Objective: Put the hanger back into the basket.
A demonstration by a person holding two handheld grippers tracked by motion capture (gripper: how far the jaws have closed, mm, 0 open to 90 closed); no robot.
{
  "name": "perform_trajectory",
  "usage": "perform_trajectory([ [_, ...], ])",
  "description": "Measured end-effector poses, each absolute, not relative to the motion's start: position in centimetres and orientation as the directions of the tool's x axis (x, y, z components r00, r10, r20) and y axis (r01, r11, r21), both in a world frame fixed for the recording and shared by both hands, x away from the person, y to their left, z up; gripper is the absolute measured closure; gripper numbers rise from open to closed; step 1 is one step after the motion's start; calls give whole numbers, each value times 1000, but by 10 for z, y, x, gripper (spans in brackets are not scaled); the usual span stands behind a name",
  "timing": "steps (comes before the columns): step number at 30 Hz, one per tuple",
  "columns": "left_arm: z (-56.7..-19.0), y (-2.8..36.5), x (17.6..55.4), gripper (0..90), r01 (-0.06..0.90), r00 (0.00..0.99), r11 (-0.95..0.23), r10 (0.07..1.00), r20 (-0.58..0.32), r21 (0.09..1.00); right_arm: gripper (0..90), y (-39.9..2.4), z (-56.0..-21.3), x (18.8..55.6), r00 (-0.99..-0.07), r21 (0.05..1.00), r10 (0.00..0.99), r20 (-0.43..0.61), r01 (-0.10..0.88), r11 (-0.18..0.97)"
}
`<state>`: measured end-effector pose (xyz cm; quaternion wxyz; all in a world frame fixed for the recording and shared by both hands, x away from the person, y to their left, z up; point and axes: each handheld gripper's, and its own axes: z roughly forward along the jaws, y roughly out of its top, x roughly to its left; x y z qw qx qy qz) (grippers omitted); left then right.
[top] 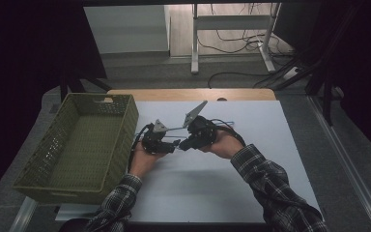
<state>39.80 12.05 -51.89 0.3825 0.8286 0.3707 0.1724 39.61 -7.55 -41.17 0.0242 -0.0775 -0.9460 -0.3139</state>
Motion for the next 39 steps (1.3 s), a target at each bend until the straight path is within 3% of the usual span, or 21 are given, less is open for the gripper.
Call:
perform_trajectory([
  [17, -516, 116, 406, 438, 458, 693, -468, 720, 26, 756, 859, -75, -407, 398, -985, 594, 148, 89, 172, 786],
  [20, -517, 116, 407, 443, 463, 691, -469, 723, 26, 753, 774, -76, -406, 398, -984, 595, 156, 84, 175, 785],
  [29, -517, 117, 407, 426, 472, 676, -439, 737, 5, 764, 706, -105, -395, 412, -967, 622, 251, 47, 225, 750],
  [34, -515, 116, 407, 419, 467, 677, -438, 736, 8, 768, 653, -120, -413, 427, -947, 598, 321, -1, 256, 759],
  [39, -512, 117, 406, 415, 460, 678, -432, 735, 7, 775, 528, -122, -439, 439, -930, 604, 361, -66, 251, 756],
])
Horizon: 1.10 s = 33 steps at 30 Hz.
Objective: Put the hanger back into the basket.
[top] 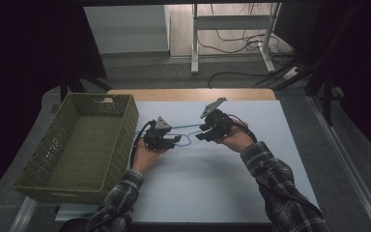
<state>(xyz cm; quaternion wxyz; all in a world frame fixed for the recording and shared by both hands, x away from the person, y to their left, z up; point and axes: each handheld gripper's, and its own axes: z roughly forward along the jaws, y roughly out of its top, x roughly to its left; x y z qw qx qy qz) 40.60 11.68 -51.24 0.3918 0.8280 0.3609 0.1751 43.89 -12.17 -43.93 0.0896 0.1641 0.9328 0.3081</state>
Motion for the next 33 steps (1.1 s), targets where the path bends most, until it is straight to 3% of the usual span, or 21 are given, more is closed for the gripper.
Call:
perform_trajectory([
  [4, -510, 118, 406, 414, 458, 678, -426, 735, 4, 780, 484, -118, -451, 446, -921, 606, 363, -139, 210, 767],
  [12, -509, 119, 404, 409, 455, 678, -421, 735, 1, 785, 485, -106, -474, 455, -910, 562, 331, -249, 143, 815],
  [16, -508, 119, 404, 407, 451, 681, -421, 733, 2, 787, 554, -101, -485, 457, -896, 530, 300, -327, 89, 843],
  [21, -507, 120, 402, 383, 453, 678, -409, 735, -9, 792, 703, -99, -489, 458, -892, 528, 274, -359, 49, 848],
  [24, -505, 121, 400, 343, 454, 671, -405, 741, -6, 794, 731, -99, -488, 458, -887, 511, 239, -395, 4, 860],
  [32, -498, 123, 388, 227, 458, 620, -360, 784, -2, 813, 865, -104, -464, 457, -853, 512, 175, -491, -120, 851],
  [33, -498, 124, 388, 225, 459, 619, -354, 786, -7, 815, 872, -106, -458, 459, -876, 540, 199, -440, -81, 838],
])
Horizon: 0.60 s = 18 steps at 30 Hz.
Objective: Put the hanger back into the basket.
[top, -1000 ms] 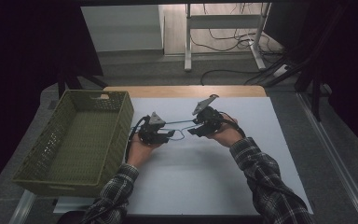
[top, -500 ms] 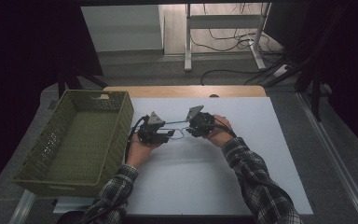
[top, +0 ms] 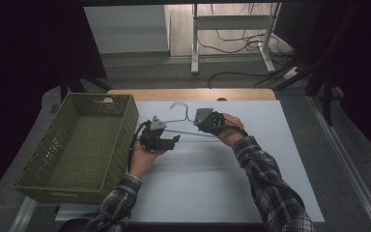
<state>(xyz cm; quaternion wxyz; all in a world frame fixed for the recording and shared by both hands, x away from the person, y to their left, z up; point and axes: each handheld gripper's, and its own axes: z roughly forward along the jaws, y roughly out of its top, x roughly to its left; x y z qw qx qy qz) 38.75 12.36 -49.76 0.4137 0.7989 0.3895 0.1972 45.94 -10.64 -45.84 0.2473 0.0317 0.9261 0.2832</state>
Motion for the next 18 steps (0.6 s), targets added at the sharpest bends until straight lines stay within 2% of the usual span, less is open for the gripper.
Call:
perform_trajectory([
  [2, -497, 124, 386, 221, 462, 615, -343, 789, -16, 818, 874, -109, -453, 458, -870, 526, 188, -456, -93, 845],
  [5, -496, 124, 383, 217, 464, 616, -339, 787, -23, 819, 876, -117, -441, 461, -909, 573, 252, -333, 17, 820],
  [8, -495, 124, 382, 209, 464, 617, -334, 787, -29, 820, 877, -124, -435, 460, -918, 593, 282, -280, 66, 803],
  [14, -484, 129, 375, 191, 460, 622, -307, 781, -55, 833, 878, -132, -427, 451, -921, 610, 317, -228, 119, 784],
  [18, -471, 129, 369, 174, 449, 658, -329, 751, -58, 831, 878, -137, -418, 443, -927, 618, 322, -190, 142, 773],
])
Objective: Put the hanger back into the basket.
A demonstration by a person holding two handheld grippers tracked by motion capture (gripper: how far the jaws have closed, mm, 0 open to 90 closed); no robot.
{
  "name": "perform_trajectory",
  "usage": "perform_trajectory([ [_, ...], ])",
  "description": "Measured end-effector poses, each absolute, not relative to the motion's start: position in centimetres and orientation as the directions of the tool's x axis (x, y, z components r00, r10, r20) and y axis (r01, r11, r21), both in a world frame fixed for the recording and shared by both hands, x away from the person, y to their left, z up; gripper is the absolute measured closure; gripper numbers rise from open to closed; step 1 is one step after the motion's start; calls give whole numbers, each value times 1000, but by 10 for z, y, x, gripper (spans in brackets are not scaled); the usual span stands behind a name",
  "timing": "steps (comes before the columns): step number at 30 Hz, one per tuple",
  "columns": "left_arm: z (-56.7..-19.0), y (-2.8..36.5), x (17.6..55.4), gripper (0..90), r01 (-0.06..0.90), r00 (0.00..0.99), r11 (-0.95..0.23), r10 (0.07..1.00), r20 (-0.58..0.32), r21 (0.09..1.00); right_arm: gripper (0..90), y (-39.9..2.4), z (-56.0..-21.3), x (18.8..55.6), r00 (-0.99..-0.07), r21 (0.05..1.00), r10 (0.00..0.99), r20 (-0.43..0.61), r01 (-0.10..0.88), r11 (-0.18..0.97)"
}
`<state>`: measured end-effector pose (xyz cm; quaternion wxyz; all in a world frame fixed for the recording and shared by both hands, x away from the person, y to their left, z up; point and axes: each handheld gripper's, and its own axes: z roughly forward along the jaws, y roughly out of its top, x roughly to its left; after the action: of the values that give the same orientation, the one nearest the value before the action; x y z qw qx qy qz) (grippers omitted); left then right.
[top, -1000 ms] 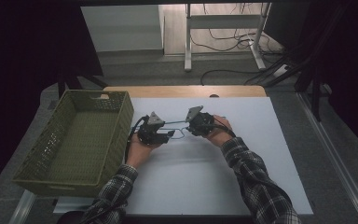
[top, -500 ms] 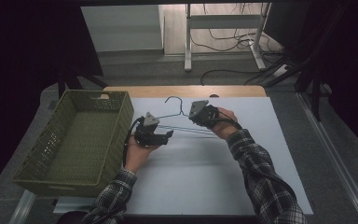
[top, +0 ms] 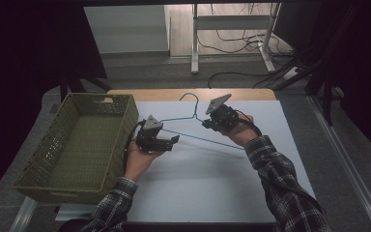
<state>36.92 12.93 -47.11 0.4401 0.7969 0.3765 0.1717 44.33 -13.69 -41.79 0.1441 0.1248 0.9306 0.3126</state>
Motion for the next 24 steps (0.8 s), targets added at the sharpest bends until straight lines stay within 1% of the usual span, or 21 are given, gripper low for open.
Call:
perform_trajectory([
  [6, -449, 127, 358, 119, 465, 721, -378, 687, -95, 800, 877, -140, -403, 427, -938, 616, 308, -160, 149, 774],
  [11, -427, 130, 341, 131, 436, 763, -438, 643, -65, 786, 877, -145, -394, 410, -945, 612, 292, -149, 144, 777],
  [16, -413, 132, 331, 163, 398, 806, -503, 591, -30, 768, 877, -151, -387, 391, -953, 615, 273, -134, 136, 776],
  [17, -411, 133, 329, 177, 386, 822, -519, 569, -29, 763, 877, -152, -385, 387, -954, 613, 268, -132, 134, 779],
  [19, -408, 134, 327, 177, 374, 834, -538, 551, -21, 755, 877, -155, -383, 379, -958, 611, 255, -130, 125, 782],
  [21, -407, 134, 325, 228, 355, 860, -565, 511, -22, 745, 877, -157, -380, 371, -963, 610, 240, -125, 116, 784],
  [23, -405, 133, 324, 255, 334, 880, -601, 475, -12, 726, 877, -158, -379, 364, -968, 609, 222, -119, 105, 786],
  [24, -405, 132, 323, 302, 320, 894, -617, 447, -15, 719, 877, -159, -378, 361, -969, 606, 216, -118, 102, 789],
])
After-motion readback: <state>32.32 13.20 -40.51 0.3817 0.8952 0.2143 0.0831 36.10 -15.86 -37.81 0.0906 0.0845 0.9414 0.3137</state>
